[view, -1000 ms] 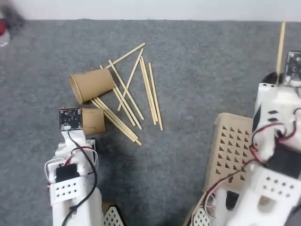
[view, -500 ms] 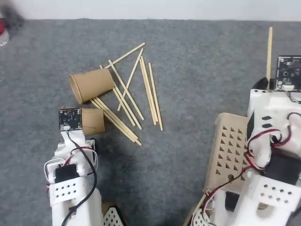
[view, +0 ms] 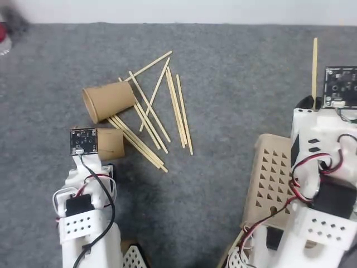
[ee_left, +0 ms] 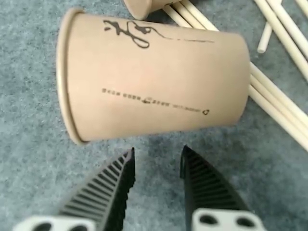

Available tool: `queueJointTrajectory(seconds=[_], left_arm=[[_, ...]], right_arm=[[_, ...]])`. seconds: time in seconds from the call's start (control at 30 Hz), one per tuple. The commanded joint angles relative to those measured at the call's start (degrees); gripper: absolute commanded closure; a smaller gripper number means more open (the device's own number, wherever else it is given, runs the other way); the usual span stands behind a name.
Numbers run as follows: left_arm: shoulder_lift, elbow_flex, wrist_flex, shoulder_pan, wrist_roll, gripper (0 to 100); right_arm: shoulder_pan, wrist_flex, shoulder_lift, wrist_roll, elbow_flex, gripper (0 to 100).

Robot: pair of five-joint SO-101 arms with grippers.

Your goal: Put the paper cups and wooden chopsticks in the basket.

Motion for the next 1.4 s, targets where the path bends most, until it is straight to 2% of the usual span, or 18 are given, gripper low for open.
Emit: queueJointTrajectory(seconds=[0.0,0.53,0.87,1.13,1.2,1.27,1.37], left_arm=[[-0.62,-0.75,0.09,0.35,0.35,84],[-0.62,-0.75,0.09,0.35,0.35,84],[-0.62,-0.75,0.09,0.62,0.35,84],[-0.62,-2.33,-3.08,1.85,0.26,84],[-0.62,-7.34,-1.76,1.76,0.44,84],[-0.62,-14.9,2.9,2.9,0.44,84],[-0.18,-26.68,14.15,10.11,0.44,84]], right_arm=[[-0.31,0.31,-1.19,0.53,-3.16,99.1],[-0.4,4.09,-1.27,0.62,-4.31,99.1],[-0.13,21.76,-1.27,0.62,-19.34,99.1],[0.04,28.18,-1.27,0.35,-21.19,99.1],[0.04,29.93,-1.27,0.18,-21.63,99.1],[0.04,31.34,-1.27,0.09,-22.33,99.1],[0.04,32.22,-1.27,0.09,-23.21,99.1]])
